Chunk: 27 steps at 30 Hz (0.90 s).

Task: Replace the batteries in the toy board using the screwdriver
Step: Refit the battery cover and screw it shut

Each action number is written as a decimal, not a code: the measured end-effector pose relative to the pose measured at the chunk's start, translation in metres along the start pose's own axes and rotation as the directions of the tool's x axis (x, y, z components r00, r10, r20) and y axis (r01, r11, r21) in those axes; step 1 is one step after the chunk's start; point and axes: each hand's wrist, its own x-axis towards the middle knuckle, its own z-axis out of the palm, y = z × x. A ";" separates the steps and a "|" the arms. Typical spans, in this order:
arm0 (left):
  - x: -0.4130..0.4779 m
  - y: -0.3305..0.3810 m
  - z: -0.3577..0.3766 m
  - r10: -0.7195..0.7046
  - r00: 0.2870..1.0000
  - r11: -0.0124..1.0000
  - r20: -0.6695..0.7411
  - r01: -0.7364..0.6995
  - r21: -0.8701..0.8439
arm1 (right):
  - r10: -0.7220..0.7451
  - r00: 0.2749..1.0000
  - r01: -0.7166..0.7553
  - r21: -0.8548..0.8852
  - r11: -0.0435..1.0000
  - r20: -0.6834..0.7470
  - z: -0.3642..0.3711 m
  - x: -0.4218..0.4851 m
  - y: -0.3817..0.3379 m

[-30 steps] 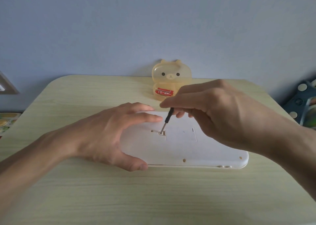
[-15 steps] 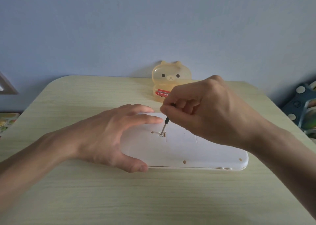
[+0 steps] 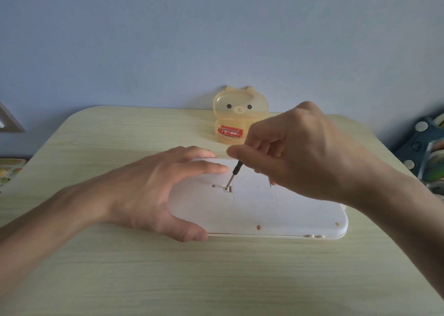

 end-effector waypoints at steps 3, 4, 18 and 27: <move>0.000 -0.001 0.001 0.008 1.000 1.000 -0.009 -0.008 0.004 | -0.030 0.996 0.021 -0.111 0.994 -0.081 0.007 0.002 0.000; 0.000 -0.001 0.001 0.006 1.000 1.000 -0.009 -0.006 0.005 | -0.028 0.997 0.021 -0.099 0.995 -0.068 0.007 0.002 0.001; 0.000 0.002 -0.003 -0.015 1.000 1.000 0.025 0.015 -0.010 | -0.062 0.993 0.047 -0.154 0.987 -0.098 0.015 0.000 -0.002; 0.000 0.000 0.000 -0.010 1.000 1.000 0.014 0.010 0.004 | 0.037 0.985 -0.051 0.080 0.996 0.167 -0.013 -0.004 0.002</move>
